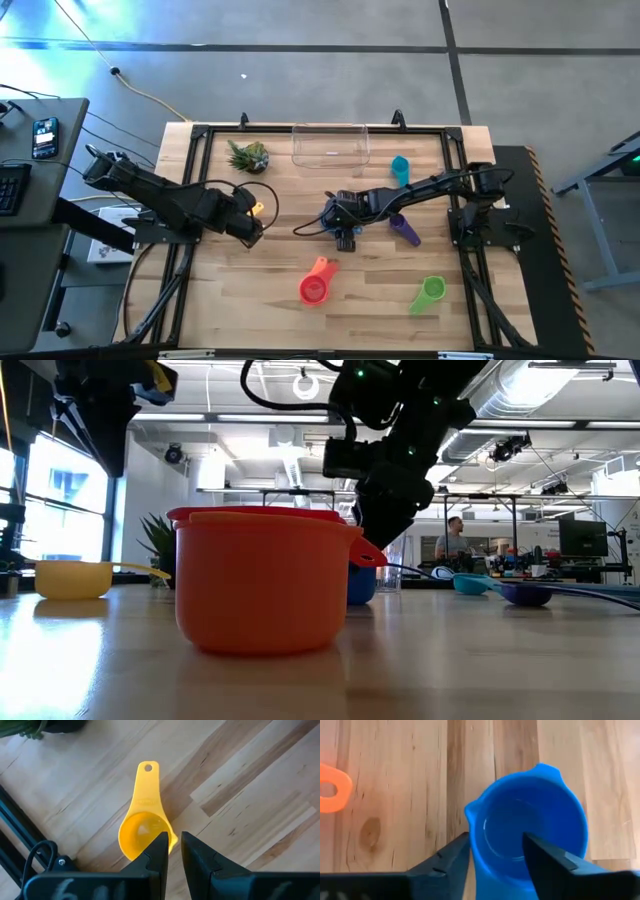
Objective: Nest measuring cups in basket
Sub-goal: Stack the blue measuring cup on the red measuring cup
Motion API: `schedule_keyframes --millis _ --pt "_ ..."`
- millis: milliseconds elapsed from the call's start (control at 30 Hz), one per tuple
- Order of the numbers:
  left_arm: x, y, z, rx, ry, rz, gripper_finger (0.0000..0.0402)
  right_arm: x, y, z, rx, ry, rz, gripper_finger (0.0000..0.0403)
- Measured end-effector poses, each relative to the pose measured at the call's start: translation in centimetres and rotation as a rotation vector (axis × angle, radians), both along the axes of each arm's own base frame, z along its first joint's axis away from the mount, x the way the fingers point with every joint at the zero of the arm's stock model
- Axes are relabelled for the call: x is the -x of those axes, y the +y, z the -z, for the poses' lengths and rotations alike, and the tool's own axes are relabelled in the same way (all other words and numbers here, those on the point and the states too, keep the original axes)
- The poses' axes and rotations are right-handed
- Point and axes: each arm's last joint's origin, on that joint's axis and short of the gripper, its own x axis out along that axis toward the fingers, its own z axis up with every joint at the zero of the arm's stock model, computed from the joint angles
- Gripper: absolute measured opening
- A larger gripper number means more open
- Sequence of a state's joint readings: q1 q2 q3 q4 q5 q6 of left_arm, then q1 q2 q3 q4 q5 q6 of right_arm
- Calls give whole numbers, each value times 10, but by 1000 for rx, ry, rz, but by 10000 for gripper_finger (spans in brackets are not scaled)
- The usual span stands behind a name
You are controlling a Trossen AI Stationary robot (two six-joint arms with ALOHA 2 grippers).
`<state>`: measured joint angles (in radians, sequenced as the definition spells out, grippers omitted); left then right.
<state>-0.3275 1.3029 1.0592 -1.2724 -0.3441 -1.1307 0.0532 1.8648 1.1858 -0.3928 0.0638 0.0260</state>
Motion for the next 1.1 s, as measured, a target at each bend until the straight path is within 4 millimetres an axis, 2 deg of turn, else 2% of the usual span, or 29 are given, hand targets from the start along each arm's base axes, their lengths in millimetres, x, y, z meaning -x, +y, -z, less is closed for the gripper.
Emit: schedule_keyframes --millis 467,767,1100 --pt "0 0 0 -10 -6 -10 42 2 1 2 -26 24 5 12" --pt "-2 -1 0 30 -41 -85 41 6 4 -5 -15 30 -47 5" --pt "-11 -7 -1 181 -145 -185 41 19 49 -47 38 -79 -322 2"
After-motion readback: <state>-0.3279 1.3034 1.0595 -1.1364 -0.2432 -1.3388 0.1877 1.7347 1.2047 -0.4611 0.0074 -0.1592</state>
